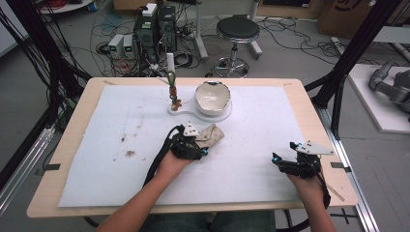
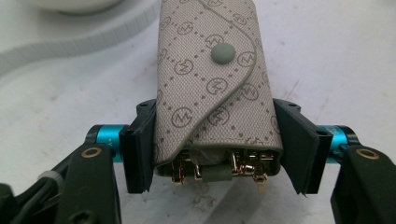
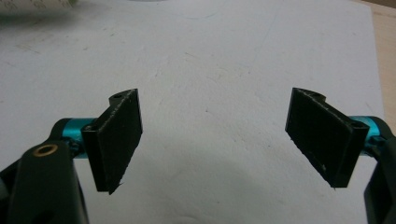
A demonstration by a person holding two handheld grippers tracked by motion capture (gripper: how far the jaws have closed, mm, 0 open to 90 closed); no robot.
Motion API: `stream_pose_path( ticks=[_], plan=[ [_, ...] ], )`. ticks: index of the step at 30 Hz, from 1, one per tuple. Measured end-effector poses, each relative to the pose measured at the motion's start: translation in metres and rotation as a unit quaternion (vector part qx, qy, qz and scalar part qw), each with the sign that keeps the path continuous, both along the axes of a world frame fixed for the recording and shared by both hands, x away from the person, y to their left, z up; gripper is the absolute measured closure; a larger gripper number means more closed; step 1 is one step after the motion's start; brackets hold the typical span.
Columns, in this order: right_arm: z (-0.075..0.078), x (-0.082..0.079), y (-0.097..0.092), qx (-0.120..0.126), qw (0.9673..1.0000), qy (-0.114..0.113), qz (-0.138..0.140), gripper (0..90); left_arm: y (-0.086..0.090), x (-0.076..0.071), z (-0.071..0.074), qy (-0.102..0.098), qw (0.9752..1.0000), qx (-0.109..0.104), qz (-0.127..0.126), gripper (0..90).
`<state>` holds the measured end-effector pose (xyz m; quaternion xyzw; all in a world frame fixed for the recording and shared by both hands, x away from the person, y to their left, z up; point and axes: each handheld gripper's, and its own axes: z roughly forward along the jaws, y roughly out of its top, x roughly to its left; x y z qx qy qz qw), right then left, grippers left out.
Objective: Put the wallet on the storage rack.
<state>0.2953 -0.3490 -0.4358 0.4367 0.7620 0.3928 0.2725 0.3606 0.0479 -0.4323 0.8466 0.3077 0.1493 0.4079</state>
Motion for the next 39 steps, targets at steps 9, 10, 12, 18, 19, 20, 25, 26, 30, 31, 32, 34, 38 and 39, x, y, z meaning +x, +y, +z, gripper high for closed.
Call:
stream_pose_path(
  ticks=[9, 10, 12, 18, 19, 20, 25, 26, 30, 31, 32, 34, 38, 39],
  plan=[
    [0.001, 0.001, 0.002, 0.006, 1.0, -0.002, 0.003, 19.0, 0.014, 0.006, 0.043, -0.031, 0.9995, 0.005, 0.009, 36.4],
    [0.001, 0.002, 0.002, 0.005, 1.0, -0.001, 0.004, 19.1, 0.015, 0.007, 0.047, -0.035, 0.9993, 0.004, 0.009, 36.4],
    [0.001, 0.003, 0.004, 0.004, 1.0, -0.001, 0.007, 19.0, 0.016, 0.01, 0.055, -0.039, 0.9992, 0.006, 0.01, 36.4],
    [0.0, 0.004, 0.006, 0.001, 1.0, -0.001, 0.01, 19.0, 0.017, 0.017, 0.07, -0.048, 0.9987, 0.005, 0.016, 36.4],
    [0.0, 0.004, 0.006, 0.0, 1.0, -0.001, 0.01, 19.1, 0.018, 0.022, 0.075, -0.051, 0.9985, 0.005, 0.018, 36.4],
    [0.0, 0.004, 0.006, 0.001, 1.0, -0.001, 0.01, 19.1, 0.018, 0.023, 0.077, -0.05, 0.9986, 0.004, 0.019, 36.4],
    [0.0, 0.004, 0.005, 0.001, 1.0, -0.001, 0.008, 19.1, 0.018, 0.036, 0.088, -0.053, 0.9982, 0.005, 0.028, 36.4],
    [0.0, 0.004, 0.005, 0.002, 1.0, 0.0, 0.009, 19.0, 0.018, 0.039, 0.09, -0.053, 0.9981, 0.008, 0.03, 36.3],
    [0.0, 0.004, 0.006, 0.0, 0.9999, 0.001, 0.011, 19.0, 0.015, 0.049, 0.095, -0.054, 0.998, 0.011, 0.033, 36.3],
    [0.0, 0.005, 0.006, -0.001, 0.9999, 0.0, 0.011, 19.1, 0.014, 0.052, 0.095, -0.053, 0.998, 0.012, 0.033, 36.4],
    [-0.001, 0.004, 0.006, 0.0, 0.9999, 0.001, 0.011, 19.1, 0.013, 0.054, 0.096, -0.049, 0.998, 0.018, 0.034, 36.3],
    [-0.001, 0.005, 0.006, 0.0, 0.9999, 0.003, 0.011, 19.0, 0.008, 0.059, 0.097, -0.052, 0.9975, 0.036, 0.033, 36.3],
    [-0.001, 0.005, 0.006, 0.0, 0.9999, 0.004, 0.011, 19.0, 0.001, 0.069, 0.101, -0.053, 0.997, 0.046, 0.033, 36.3],
    [-0.001, 0.005, 0.006, 0.0, 0.9999, 0.004, 0.011, 19.1, -0.002, 0.072, 0.1, -0.052, 0.997, 0.047, 0.034, 36.3]
  ],
)
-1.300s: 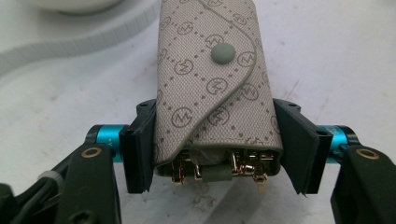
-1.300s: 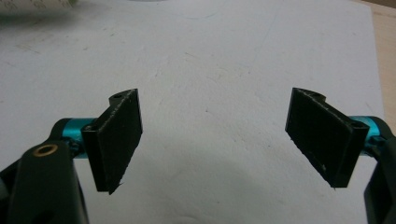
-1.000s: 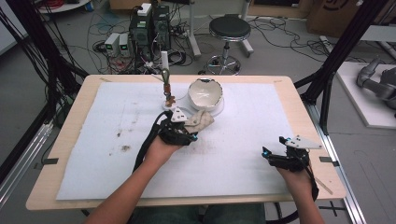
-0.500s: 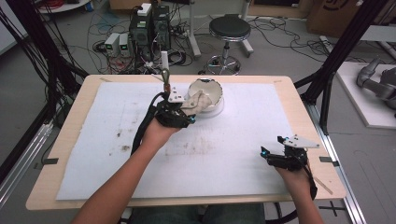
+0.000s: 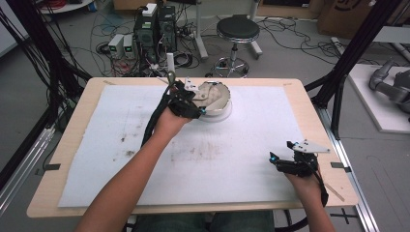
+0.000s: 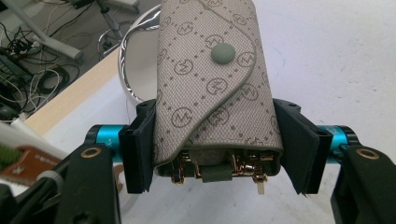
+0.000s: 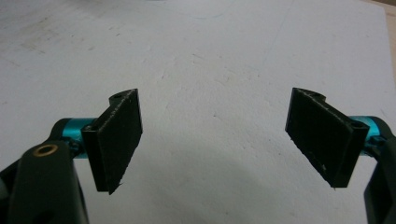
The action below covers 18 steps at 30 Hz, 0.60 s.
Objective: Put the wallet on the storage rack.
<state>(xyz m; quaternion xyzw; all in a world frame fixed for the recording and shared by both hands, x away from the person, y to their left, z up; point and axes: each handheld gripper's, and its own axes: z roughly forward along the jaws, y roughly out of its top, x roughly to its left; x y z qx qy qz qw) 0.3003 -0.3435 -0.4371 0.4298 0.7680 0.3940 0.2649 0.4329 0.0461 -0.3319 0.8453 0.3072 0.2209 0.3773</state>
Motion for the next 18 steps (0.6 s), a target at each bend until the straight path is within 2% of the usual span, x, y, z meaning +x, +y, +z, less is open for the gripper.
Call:
stream_pose_path(
  ticks=[10, 18],
  plan=[
    [0.0, 0.0, -0.001, -0.001, 1.0, 0.0, -0.001, 19.0, -0.022, 0.026, -0.013, 0.024, 0.9995, 0.022, 0.002, 36.2],
    [-0.001, 0.001, -0.002, 0.0, 1.0, 0.001, -0.002, 19.1, -0.032, 0.038, -0.023, 0.035, 0.9985, 0.043, 0.001, 36.1]
  ],
)
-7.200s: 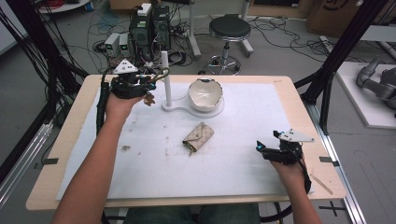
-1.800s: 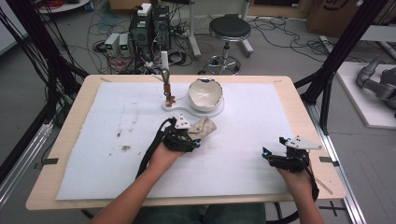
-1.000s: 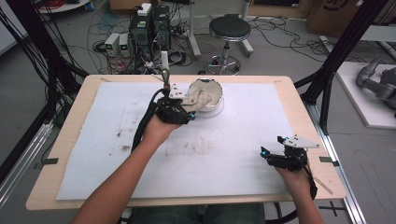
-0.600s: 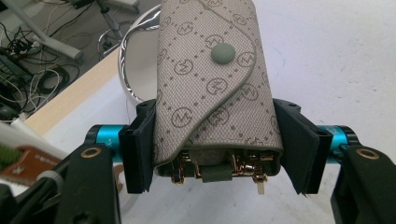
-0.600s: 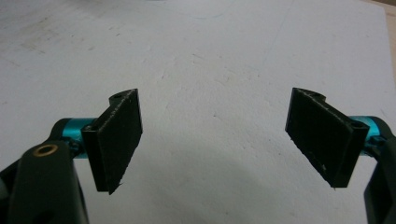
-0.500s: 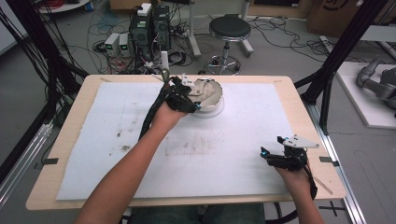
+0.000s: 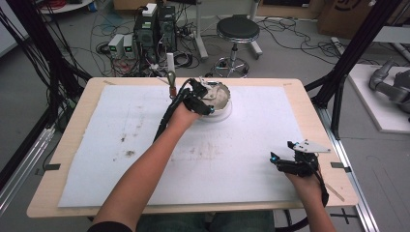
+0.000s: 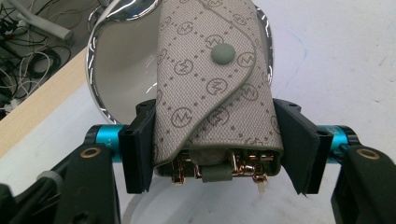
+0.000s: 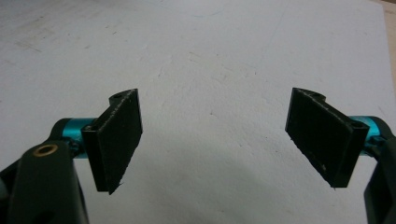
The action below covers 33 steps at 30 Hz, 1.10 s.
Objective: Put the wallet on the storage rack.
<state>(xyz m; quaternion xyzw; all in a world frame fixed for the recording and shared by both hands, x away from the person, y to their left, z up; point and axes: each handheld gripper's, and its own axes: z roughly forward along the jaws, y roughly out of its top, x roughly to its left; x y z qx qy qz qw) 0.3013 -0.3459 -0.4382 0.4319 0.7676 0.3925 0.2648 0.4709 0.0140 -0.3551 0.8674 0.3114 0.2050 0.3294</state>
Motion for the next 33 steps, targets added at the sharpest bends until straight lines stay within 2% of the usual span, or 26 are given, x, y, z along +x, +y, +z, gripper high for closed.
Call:
stream_pose_path(
  ticks=[7, 15, 18, 20, 21, 22, 27, 29, 33],
  plan=[
    [0.0, 0.0, 0.001, 0.001, 1.0, 0.001, 0.001, 19.1, -0.003, 0.007, -0.008, 0.01, 0.9999, 0.004, 0.004, 36.0],
    [-0.002, 0.002, 0.002, -0.002, 1.0, 0.003, 0.002, 19.1, -0.003, 0.012, -0.01, 0.021, 0.9997, -0.011, 0.001, 35.3],
    [-0.002, 0.002, 0.003, -0.003, 1.0, 0.003, 0.003, 19.1, -0.003, 0.013, -0.01, 0.019, 0.9997, -0.016, 0.002, 33.5],
    [-0.002, 0.001, 0.003, -0.004, 1.0, 0.004, 0.005, 19.1, -0.002, 0.012, -0.008, 0.006, 0.9997, -0.022, -0.001, 30.2],
    [-0.002, 0.001, 0.003, -0.004, 1.0, 0.004, 0.005, 19.1, -0.002, 0.012, -0.008, 0.006, 0.9997, -0.022, -0.001, 29.6],
    [-0.002, 0.001, 0.003, -0.005, 1.0, 0.004, 0.005, 19.1, -0.001, 0.012, -0.006, 0.005, 0.9993, -0.035, -0.007, 29.6],
    [-0.001, 0.001, 0.003, -0.004, 1.0, 0.005, 0.003, 19.0, 0.002, 0.01, -0.003, 0.004, 0.9992, -0.04, -0.007, 25.8],
    [-0.002, 0.001, 0.003, -0.004, 1.0, 0.004, 0.003, 19.1, 0.004, 0.008, 0.001, 0.001, 0.9986, -0.052, -0.008, 25.2],
    [-0.001, 0.001, 0.004, -0.006, 1.0, 0.003, 0.004, 19.1, 0.007, 0.004, 0.006, 0.0, 0.9979, -0.062, -0.019, 23.7]
  ],
)
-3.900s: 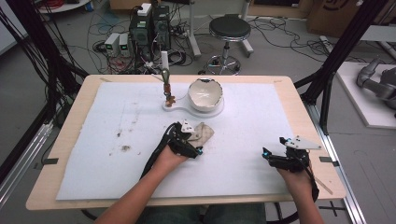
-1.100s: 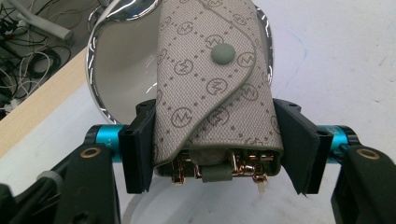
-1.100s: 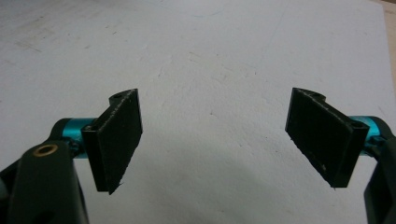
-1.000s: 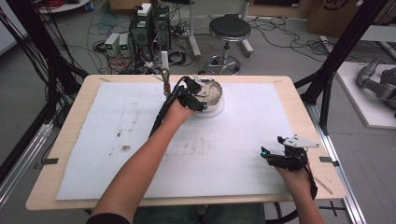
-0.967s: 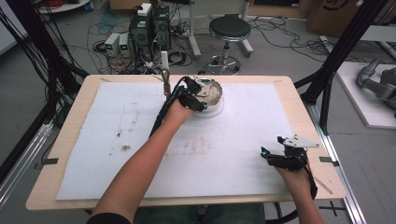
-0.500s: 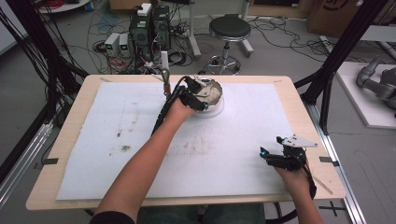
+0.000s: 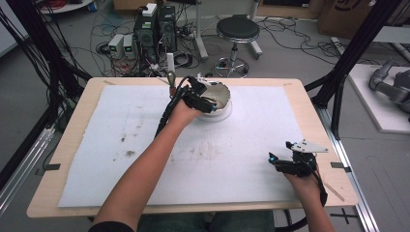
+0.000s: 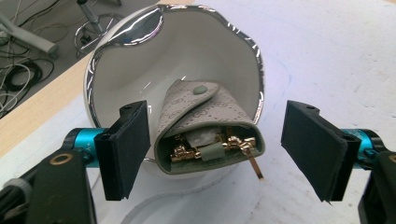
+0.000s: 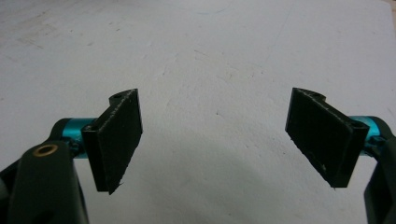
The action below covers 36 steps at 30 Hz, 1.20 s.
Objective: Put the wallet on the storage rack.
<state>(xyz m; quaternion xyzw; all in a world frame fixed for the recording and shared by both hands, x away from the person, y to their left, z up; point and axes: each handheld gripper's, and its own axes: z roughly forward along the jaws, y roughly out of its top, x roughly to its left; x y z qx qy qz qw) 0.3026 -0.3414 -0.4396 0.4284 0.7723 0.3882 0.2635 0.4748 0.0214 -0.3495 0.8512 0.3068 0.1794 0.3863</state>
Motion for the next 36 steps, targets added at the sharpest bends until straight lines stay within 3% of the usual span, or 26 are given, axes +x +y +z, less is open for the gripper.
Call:
stream_pose_path(
  ticks=[5, 11, 17, 21, 26, 32, 36],
  plan=[
    [0.0, 0.0, 0.002, 0.0, 1.0, 0.001, 0.001, 19.1, 0.01, -0.004, 0.006, 0.001, 0.9999, -0.014, -0.001, 21.1],
    [0.0, -0.001, 0.004, -0.003, 1.0, 0.002, 0.002, 19.1, 0.029, -0.017, 0.012, -0.016, 0.9992, -0.035, -0.009, 20.7],
    [-0.001, -0.002, 0.007, -0.008, 0.9999, 0.005, 0.005, 19.1, 0.05, -0.028, 0.012, -0.02, 0.9985, -0.051, -0.011, 19.3],
    [-0.001, -0.002, 0.009, -0.009, 0.9999, 0.005, 0.007, 19.0, 0.073, -0.042, 0.008, -0.025, 0.997, -0.073, -0.013, 18.5],
    [-0.003, 0.0, 0.013, -0.013, 0.9998, 0.008, 0.011, 19.1, 0.096, -0.057, 0.001, -0.024, 0.9962, -0.083, -0.009, 17.2],
    [-0.002, 0.001, 0.017, -0.013, 0.9998, 0.008, 0.016, 19.0, 0.116, -0.078, 0.001, -0.039, 0.9938, -0.102, -0.02, 16.1],
    [-0.002, 0.002, 0.016, -0.012, 0.9998, 0.007, 0.015, 19.1, 0.127, -0.089, -0.003, -0.039, 0.9932, -0.107, -0.024, 15.7]
  ],
)
